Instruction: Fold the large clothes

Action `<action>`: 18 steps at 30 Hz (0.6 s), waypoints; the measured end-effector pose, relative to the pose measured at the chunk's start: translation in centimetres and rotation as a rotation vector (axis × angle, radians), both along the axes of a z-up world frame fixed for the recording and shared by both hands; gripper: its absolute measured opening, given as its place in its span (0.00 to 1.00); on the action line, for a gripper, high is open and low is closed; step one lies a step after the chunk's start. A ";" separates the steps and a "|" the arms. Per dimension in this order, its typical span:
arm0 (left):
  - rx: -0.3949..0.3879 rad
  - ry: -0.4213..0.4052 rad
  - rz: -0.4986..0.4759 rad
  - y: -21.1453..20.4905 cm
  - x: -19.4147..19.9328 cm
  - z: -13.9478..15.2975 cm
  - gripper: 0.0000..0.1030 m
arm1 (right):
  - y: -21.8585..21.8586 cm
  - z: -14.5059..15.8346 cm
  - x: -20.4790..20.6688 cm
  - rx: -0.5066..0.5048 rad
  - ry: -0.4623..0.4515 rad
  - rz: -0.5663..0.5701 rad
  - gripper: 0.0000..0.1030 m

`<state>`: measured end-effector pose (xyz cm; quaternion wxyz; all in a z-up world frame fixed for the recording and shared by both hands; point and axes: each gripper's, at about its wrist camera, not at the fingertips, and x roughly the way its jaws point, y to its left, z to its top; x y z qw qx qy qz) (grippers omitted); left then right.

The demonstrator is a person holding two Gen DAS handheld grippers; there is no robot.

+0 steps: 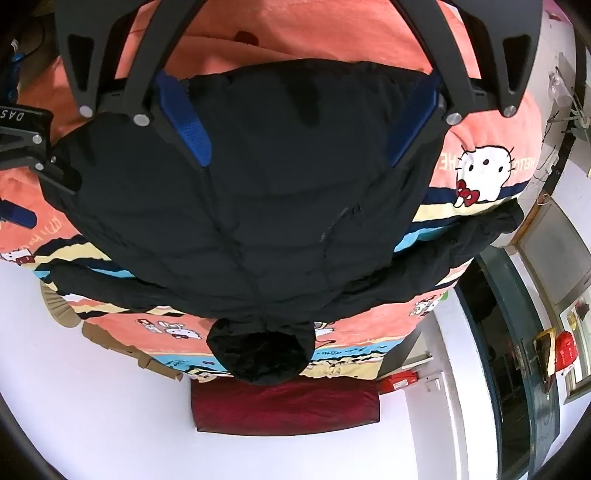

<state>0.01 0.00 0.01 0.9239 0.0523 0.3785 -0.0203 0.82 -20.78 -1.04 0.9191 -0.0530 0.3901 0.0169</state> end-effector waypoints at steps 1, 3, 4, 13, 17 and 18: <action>0.001 -0.002 0.002 0.0 0.0 0.0 0.94 | 0.0 0.0 0.0 0.004 0.003 0.000 0.99; 0.003 -0.005 0.006 0.0 0.0 0.1 0.94 | 0.0 0.1 0.0 0.004 0.001 0.001 0.99; 0.004 -0.007 0.008 0.1 0.0 0.1 0.94 | 0.0 0.1 -0.1 0.004 -0.002 0.001 0.99; 0.001 -0.005 -0.002 -0.2 0.1 0.1 0.94 | -0.2 -0.1 -0.1 -0.015 0.008 -0.006 0.99; -0.001 -0.007 -0.005 -0.1 0.0 0.1 0.94 | -0.1 0.1 0.0 -0.019 0.006 -0.008 0.99; -0.003 -0.006 -0.006 -0.1 0.1 0.1 0.94 | -0.1 0.1 0.0 -0.018 0.005 -0.007 0.99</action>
